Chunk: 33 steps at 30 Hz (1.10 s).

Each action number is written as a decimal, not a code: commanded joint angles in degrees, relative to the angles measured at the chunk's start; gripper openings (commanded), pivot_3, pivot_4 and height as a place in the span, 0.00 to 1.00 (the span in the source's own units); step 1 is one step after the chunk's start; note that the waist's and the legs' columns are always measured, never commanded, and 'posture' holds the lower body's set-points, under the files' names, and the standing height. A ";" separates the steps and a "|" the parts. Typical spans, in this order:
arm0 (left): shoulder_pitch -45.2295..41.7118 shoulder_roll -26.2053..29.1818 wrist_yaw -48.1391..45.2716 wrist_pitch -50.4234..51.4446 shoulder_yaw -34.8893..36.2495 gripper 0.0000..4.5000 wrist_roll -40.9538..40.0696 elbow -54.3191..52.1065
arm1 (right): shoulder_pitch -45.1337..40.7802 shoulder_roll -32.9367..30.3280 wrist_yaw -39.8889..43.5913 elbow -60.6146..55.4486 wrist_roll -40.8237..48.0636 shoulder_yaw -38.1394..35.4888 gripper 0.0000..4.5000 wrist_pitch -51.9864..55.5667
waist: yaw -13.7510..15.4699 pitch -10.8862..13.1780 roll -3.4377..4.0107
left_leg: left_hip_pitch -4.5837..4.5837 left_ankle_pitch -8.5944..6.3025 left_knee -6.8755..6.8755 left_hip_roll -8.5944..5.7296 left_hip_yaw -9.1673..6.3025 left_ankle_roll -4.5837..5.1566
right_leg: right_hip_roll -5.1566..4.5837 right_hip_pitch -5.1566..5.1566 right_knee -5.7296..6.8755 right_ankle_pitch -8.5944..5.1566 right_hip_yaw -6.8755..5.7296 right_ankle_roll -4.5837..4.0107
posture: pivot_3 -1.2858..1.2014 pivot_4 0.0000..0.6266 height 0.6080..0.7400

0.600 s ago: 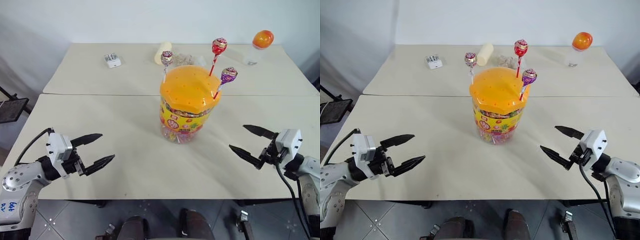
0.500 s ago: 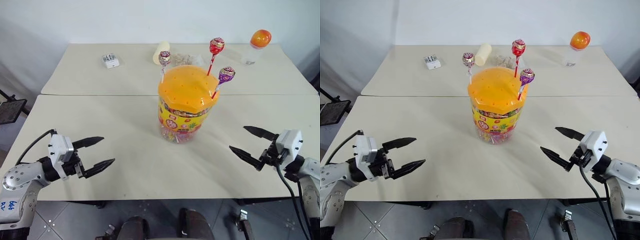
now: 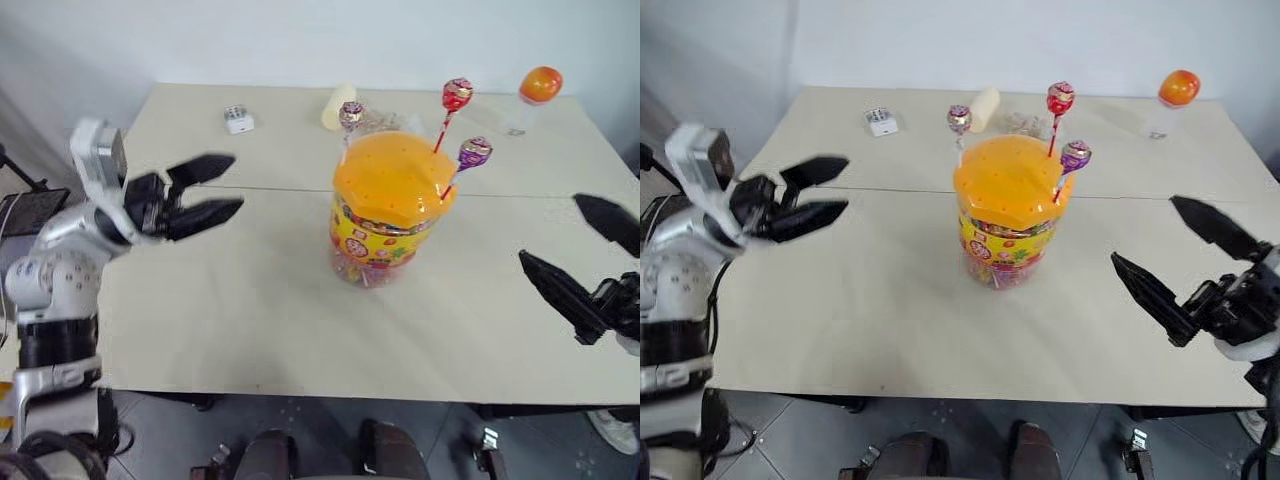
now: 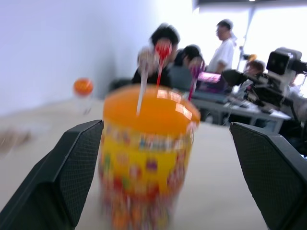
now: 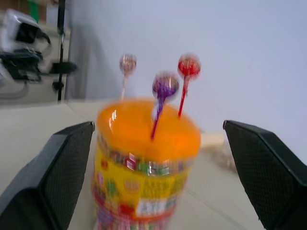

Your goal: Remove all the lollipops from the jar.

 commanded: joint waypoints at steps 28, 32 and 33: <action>-16.58 -16.92 2.71 -5.08 -7.21 0.01 12.39 14.67 | -0.24 5.68 -7.96 -5.76 -2.33 8.04 1.00 -4.64 | -0.30 0.19 -0.30 | -0.10 0.00 0.03 0.09 0.08 0.01 | 0.17 -0.07 -0.16 0.02 0.15 0.03 | 0.52 0.24 1.00; -18.80 -17.74 6.61 -0.60 1.17 0.00 4.18 14.98 | -1.09 5.13 -6.89 -5.27 -0.73 9.86 1.00 -3.80 | -0.42 0.25 -0.38 | -0.11 0.00 0.04 0.10 0.08 0.02 | 0.17 -0.08 -0.16 0.02 0.16 0.03 | 0.52 0.24 1.00; -19.55 -17.53 8.38 1.46 4.05 0.00 1.43 15.02 | -1.64 4.64 -6.20 -4.79 -0.54 10.52 1.00 -3.50 | -0.44 0.28 -0.43 | -0.11 0.00 0.04 0.10 0.07 0.02 | 0.17 -0.08 -0.15 0.02 0.16 0.03 | 0.52 0.24 1.00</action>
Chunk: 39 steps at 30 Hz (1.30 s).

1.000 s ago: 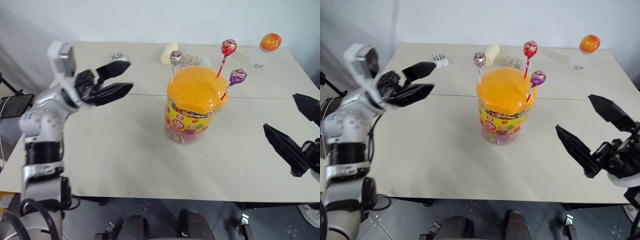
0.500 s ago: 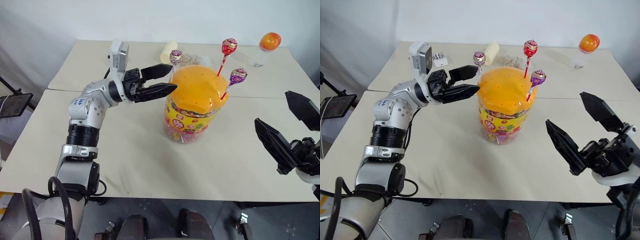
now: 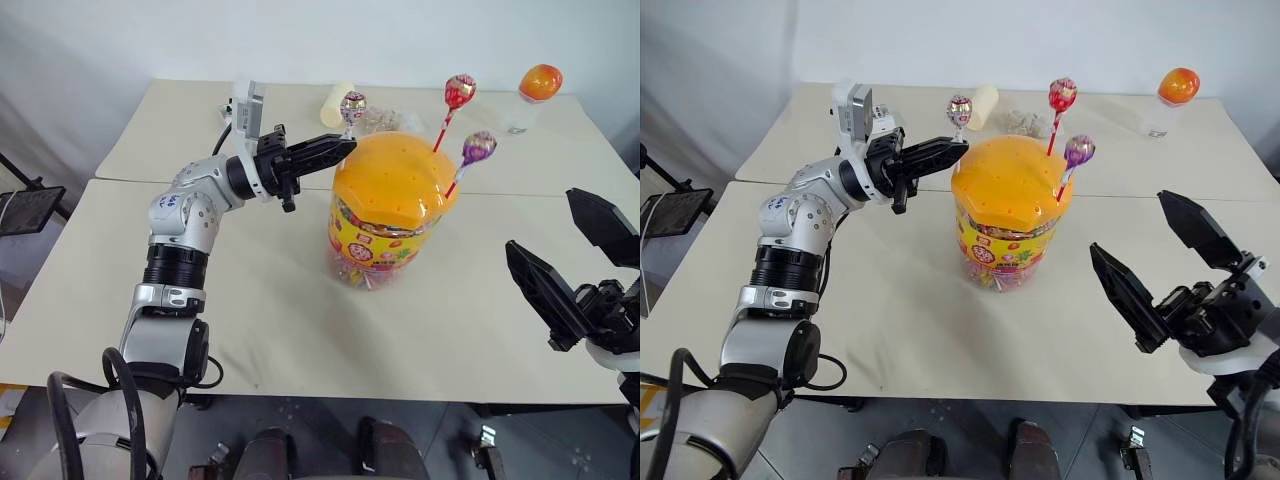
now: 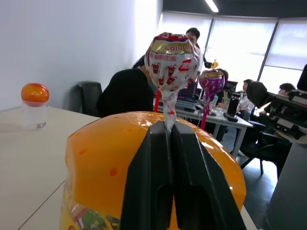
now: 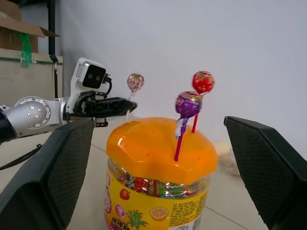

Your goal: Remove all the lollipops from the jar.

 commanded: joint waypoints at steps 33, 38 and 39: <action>59.07 37.45 17.69 20.48 16.20 0.54 6.18 -35.41 | -10.01 -10.05 30.59 18.86 -9.23 11.96 1.00 2.10 | -0.11 0.28 -0.32 | 0.16 -0.16 -0.02 0.14 -0.02 -0.15 | 0.04 -0.13 0.31 -0.05 0.18 -0.09 | 0.52 0.24 1.00; 55.82 35.54 5.94 7.02 20.01 0.88 1.96 -32.46 | -14.47 -7.77 15.08 19.60 0.18 6.67 1.00 9.52 | -0.19 0.29 -0.29 | 0.13 -0.17 -0.01 0.15 0.04 -0.16 | 0.01 -0.18 0.31 -0.06 0.17 -0.12 | 0.52 0.24 1.00; 54.58 34.54 3.92 4.91 20.75 0.95 0.38 -32.42 | -15.73 -7.75 13.01 20.03 0.45 5.98 1.00 9.99 | -0.19 0.29 -0.27 | 0.15 -0.17 -0.01 0.15 0.04 -0.16 | 0.00 -0.19 0.31 -0.06 0.18 -0.13 | 0.52 0.24 1.00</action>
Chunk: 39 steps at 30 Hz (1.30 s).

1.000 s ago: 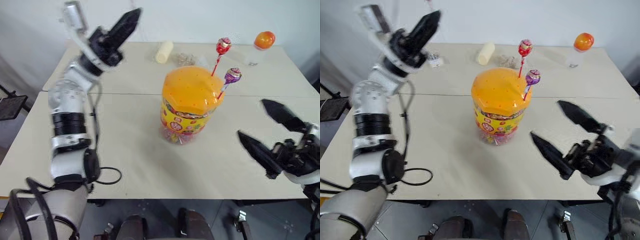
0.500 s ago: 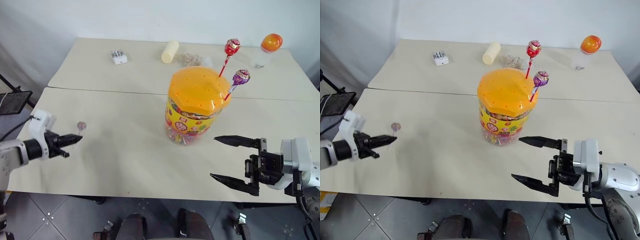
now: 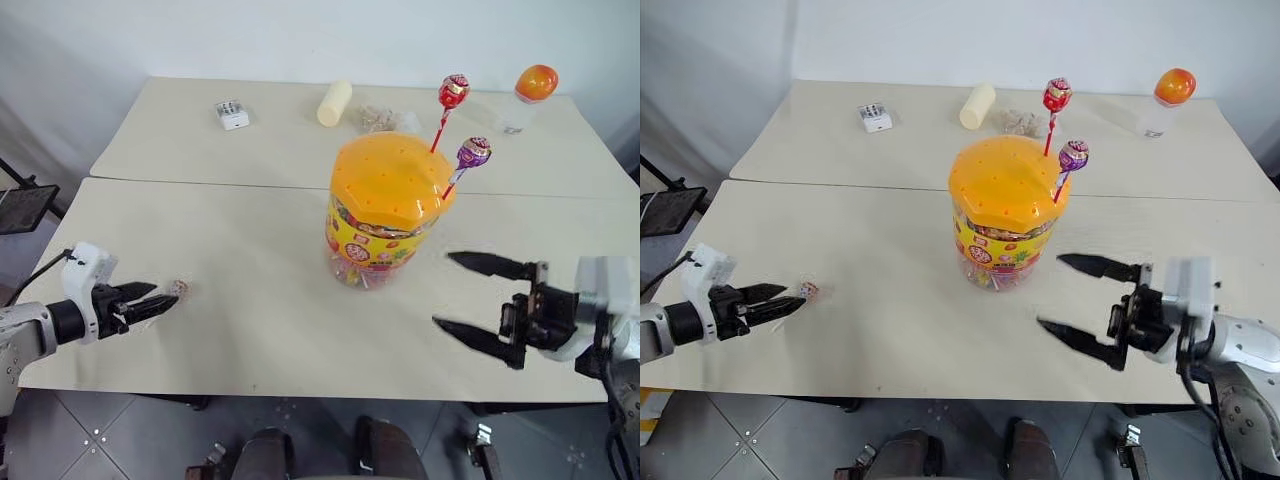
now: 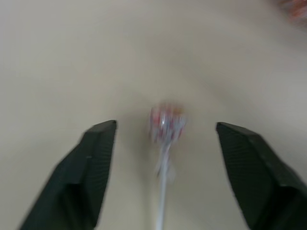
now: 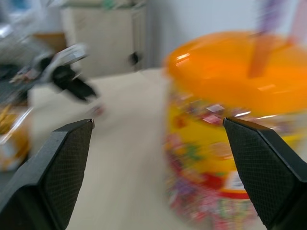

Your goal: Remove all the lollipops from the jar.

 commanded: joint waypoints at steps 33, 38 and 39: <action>-22.26 -20.64 1.08 -5.16 -8.13 1.00 -23.38 -13.17 | -21.47 1.67 -11.14 4.67 -2.16 5.39 0.00 7.98 | -0.03 0.00 0.03 | -0.03 0.00 0.12 -0.05 -0.01 0.00 | 0.03 0.00 0.17 0.03 -0.02 0.06 | 0.52 0.24 1.00; -23.40 -18.96 -3.71 -8.58 -11.44 1.00 -19.30 -14.21 | -28.16 4.89 -16.31 9.81 10.45 -5.33 0.00 6.43 | -0.03 0.02 0.06 | -0.05 0.00 0.13 -0.04 0.02 0.00 | 0.06 0.00 0.12 0.03 -0.02 0.06 | 0.52 0.24 1.00; -23.41 -18.70 -5.01 -9.52 -12.28 1.00 -18.23 -14.11 | -28.96 3.44 -16.99 11.65 10.88 -8.01 0.00 6.95 | 0.06 0.04 0.11 | -0.06 0.01 0.14 -0.05 0.04 0.02 | 0.05 0.00 0.11 0.03 -0.01 0.06 | 0.52 0.24 1.00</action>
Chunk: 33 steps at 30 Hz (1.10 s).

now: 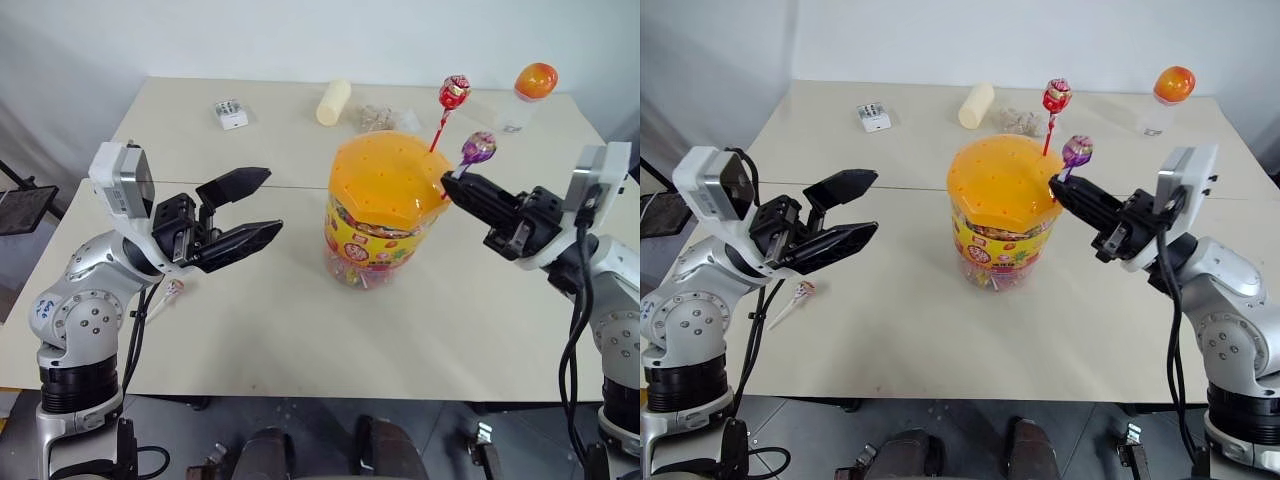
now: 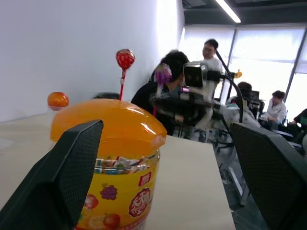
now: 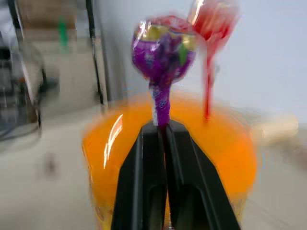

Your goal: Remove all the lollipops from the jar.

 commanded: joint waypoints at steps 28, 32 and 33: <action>-4.09 3.55 -12.63 -8.10 -7.36 1.00 11.23 4.52 | 31.34 -24.31 10.89 15.29 -28.04 -8.43 0.50 7.10 | 0.19 -0.01 0.18 | -0.04 0.03 -0.05 0.00 0.22 0.09 | 0.04 0.11 -0.51 0.04 0.13 0.03 | 0.52 0.24 1.00; -5.07 0.73 -7.44 -5.73 -4.16 1.00 7.17 4.91 | 24.21 -19.40 18.40 10.62 -18.76 -14.87 0.64 0.40 | -0.10 -0.01 0.18 | 0.01 0.03 -0.05 0.02 0.21 0.09 | 0.07 0.12 -0.47 0.04 0.15 0.03 | 0.52 0.24 1.00; -5.24 0.42 -6.72 -5.21 -3.70 1.00 6.64 5.03 | 22.83 -18.65 18.15 10.09 -17.80 -15.07 0.64 0.71 | -0.13 0.00 0.20 | 0.01 0.03 -0.05 0.03 0.22 0.09 | 0.08 0.11 -0.46 0.04 0.17 0.03 | 0.52 0.24 1.00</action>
